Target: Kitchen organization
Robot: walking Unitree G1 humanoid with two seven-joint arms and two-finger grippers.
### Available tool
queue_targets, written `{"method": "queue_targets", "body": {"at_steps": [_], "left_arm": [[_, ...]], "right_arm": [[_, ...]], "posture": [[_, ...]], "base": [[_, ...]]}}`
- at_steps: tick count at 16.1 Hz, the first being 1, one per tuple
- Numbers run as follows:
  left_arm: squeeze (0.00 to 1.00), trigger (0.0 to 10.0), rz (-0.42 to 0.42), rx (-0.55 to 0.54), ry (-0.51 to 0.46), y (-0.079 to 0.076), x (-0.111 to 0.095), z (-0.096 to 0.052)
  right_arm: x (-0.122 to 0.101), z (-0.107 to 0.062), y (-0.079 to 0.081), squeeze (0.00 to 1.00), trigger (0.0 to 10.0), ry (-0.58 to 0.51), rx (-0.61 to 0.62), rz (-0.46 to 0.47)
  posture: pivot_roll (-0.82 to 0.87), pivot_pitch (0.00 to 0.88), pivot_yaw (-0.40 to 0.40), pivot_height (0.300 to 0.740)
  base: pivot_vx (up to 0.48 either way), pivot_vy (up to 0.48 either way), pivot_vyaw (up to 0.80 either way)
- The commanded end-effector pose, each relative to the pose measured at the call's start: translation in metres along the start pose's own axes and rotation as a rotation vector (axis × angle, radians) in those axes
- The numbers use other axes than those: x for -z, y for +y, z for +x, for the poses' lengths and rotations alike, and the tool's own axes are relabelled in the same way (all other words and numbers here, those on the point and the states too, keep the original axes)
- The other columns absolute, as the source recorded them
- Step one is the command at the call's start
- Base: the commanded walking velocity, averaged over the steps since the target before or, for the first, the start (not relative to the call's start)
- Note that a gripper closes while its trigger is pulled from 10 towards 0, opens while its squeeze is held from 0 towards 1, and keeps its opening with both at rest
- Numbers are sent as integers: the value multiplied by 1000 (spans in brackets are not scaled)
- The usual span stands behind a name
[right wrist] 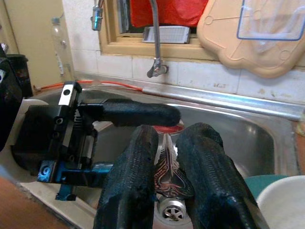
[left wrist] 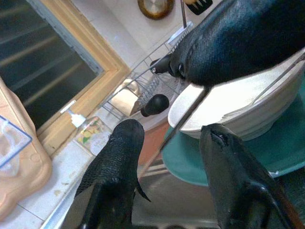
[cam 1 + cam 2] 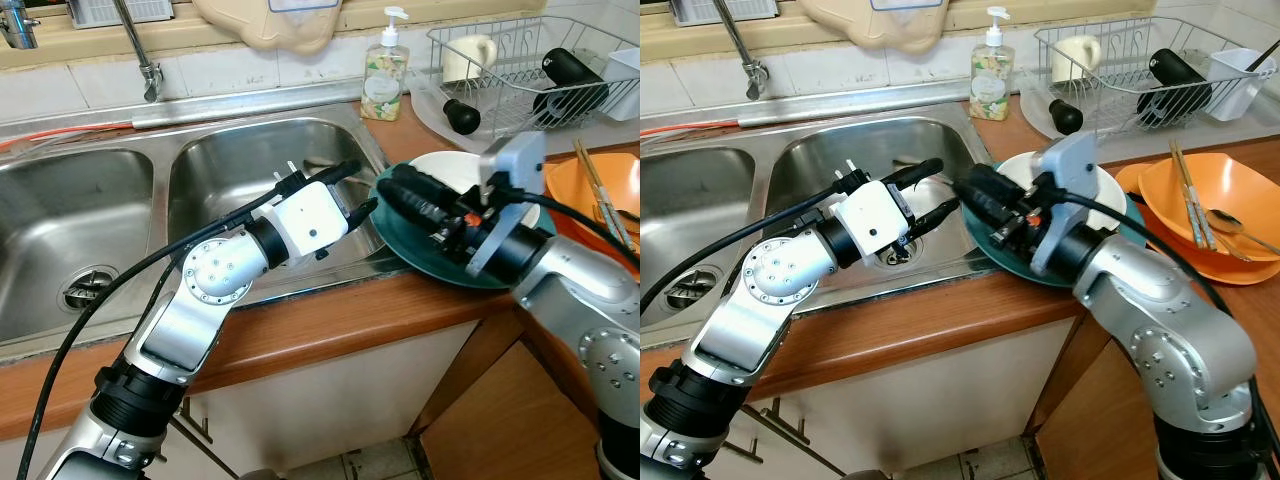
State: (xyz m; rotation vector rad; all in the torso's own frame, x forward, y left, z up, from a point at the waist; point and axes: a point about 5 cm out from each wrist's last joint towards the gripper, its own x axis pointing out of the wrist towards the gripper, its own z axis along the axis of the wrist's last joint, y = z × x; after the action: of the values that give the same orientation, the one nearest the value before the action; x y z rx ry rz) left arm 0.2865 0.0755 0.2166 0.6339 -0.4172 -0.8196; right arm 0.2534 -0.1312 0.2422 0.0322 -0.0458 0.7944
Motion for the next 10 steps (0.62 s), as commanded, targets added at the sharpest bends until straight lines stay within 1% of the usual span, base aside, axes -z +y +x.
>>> {"method": "queue_targets", "body": {"at_steps": [1,4,10], "left_arm": [[0,0,24,8,10,0,2,0],[0,0,67,23,46,-3,8,-3],[0,0,126,30,64,-6,13,-3]], "right_arm": [[-3,2,4,0,0,-4,-13,-14],[-2,4,7,0,0,-3,-30,-10],[0,5,9,0,0,6,-40,-10]], "posture": [[-25,0,56,740],[-23,0,51,740],[-25,0,53,740]], "base": [[0,0,0],[0,0,0],[0,0,0]]}}
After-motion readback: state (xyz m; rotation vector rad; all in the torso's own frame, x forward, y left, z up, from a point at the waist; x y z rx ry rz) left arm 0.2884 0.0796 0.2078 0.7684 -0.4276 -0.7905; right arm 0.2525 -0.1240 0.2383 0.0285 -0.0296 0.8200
